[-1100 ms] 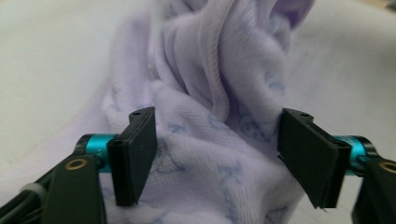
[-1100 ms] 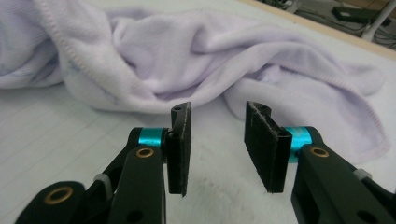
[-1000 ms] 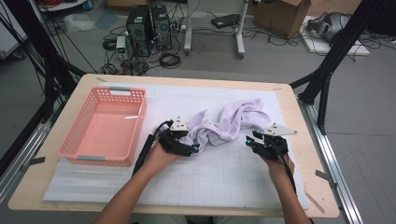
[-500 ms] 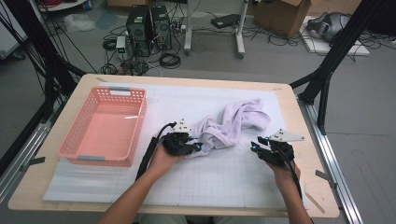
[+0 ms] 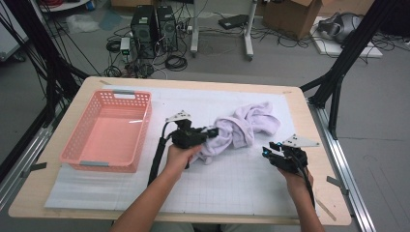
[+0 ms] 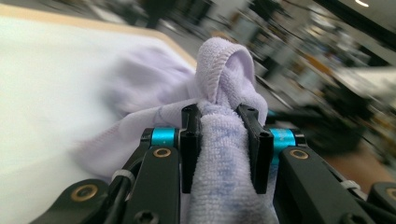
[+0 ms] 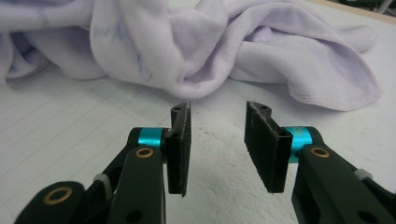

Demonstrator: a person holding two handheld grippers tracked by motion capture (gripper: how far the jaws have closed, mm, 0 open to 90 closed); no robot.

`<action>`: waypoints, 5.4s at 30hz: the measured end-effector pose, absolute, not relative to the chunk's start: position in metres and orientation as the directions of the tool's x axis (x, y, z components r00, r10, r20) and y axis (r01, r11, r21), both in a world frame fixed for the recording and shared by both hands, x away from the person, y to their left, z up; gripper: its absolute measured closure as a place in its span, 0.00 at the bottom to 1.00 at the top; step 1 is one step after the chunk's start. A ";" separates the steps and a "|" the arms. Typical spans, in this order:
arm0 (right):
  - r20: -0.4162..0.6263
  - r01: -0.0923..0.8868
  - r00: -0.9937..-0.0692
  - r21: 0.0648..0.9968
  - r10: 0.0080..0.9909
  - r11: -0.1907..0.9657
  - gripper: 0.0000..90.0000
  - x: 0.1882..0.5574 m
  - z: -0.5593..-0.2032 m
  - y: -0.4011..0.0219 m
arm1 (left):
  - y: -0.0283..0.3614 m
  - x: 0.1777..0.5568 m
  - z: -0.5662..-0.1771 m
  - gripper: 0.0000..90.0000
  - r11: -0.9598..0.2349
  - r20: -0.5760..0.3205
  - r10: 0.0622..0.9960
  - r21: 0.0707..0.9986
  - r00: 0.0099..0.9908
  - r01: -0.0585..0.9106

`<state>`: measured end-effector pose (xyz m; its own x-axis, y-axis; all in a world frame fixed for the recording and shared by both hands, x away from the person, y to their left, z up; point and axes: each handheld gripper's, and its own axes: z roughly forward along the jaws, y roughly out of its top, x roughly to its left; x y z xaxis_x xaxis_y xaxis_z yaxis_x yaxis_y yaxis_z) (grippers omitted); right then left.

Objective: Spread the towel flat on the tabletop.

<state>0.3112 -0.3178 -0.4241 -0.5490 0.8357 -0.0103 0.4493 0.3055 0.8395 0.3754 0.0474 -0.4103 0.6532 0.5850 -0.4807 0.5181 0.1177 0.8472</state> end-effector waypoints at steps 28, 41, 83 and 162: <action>-0.004 0.414 -0.733 0.791 0.680 0.451 0.63 0.364 -0.444 -0.164 | 0.101 0.346 -0.420 0.50 -0.076 -0.220 0.691 0.925 0.688 0.372; 0.005 0.411 -0.746 0.790 0.666 0.455 1.00 0.333 -0.422 -0.220 | 0.095 0.338 -0.419 0.51 -0.111 -0.190 0.668 0.931 0.720 0.348; 0.193 0.616 -0.602 0.729 0.775 0.298 0.80 0.356 -0.418 -0.272 | 0.065 0.306 -0.445 0.92 -0.393 -0.111 0.492 0.857 0.863 0.334; 0.004 0.516 -0.627 0.751 0.779 0.412 0.94 0.345 -0.416 -0.259 | 0.090 0.339 -0.423 0.94 -0.246 -0.137 0.675 0.885 0.725 0.396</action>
<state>0.3452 -0.2590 -0.4162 -0.6274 0.7787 0.0036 0.5157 0.4120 0.7512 0.3386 0.0900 -0.4226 0.7252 0.6748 -0.1367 0.3960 -0.2464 0.8846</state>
